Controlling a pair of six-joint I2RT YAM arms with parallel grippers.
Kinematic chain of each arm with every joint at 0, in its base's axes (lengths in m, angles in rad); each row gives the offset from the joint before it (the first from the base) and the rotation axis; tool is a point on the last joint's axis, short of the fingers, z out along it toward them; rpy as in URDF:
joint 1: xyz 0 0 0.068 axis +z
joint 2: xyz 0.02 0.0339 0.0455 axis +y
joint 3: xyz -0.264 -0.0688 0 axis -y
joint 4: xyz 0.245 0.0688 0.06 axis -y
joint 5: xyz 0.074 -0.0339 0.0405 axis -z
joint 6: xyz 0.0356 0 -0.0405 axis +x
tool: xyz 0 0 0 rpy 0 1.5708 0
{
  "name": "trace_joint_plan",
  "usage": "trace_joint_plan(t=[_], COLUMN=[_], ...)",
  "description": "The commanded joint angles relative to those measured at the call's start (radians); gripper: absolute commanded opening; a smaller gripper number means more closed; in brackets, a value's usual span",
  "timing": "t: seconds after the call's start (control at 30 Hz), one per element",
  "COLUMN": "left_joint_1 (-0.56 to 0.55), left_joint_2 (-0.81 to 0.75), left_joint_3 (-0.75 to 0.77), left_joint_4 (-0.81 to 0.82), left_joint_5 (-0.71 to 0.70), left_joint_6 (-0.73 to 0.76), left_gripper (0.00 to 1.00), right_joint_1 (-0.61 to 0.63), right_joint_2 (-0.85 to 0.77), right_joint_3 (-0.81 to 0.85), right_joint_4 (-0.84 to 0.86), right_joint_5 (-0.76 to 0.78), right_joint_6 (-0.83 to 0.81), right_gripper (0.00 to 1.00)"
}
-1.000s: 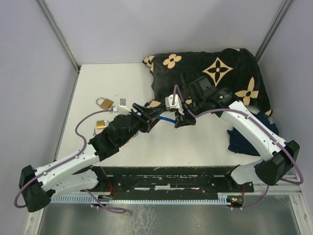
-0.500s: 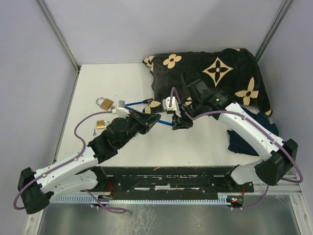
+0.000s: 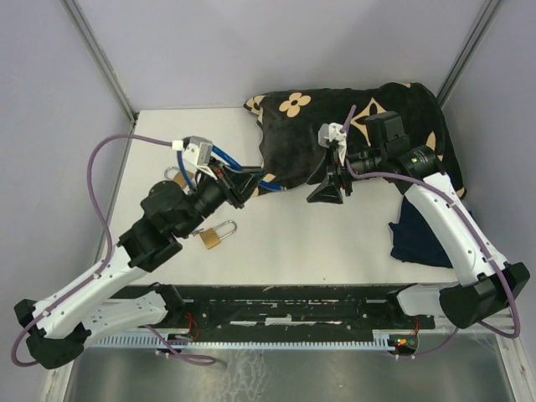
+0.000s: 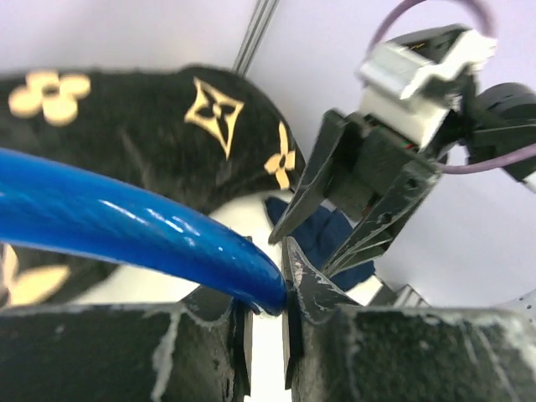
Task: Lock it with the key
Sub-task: Pick up the lock from the center of the board.
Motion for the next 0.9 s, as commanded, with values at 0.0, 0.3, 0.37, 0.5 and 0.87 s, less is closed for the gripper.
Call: trace_joint_plan(t=[0.0,0.3,0.37,0.5,0.87], left_joint_1=[0.012,0.072,0.083,0.092,0.135], left_joint_2=[0.055,0.160,0.176,0.204,0.255], left_joint_3=[0.198,0.373,0.395,0.423,0.377], left_joint_4=[-0.032,-0.083,-0.079,-0.061,0.010], left_joint_5=[0.111,0.324,0.382,0.493,0.490], left_joint_6=[0.380,0.436,0.423,0.408,0.606], left_gripper=[0.03,0.03,0.03,0.03,0.03], right_joint_1=[-0.035,-0.046,-0.046,-0.047,-0.048], right_joint_2=[-0.023,-0.041,-0.040,-0.030,-0.049], right_joint_3=[-0.011,-0.202,-0.285,-0.370,-0.355], right_joint_4=[0.179,0.625,0.840,1.113,1.138], right_joint_5=[-0.106,-0.136,-0.145,-0.149,-0.240], right_joint_6=[0.196,0.459,0.596,0.792,0.999], right_gripper=[0.59,0.60,0.61,0.64,0.68])
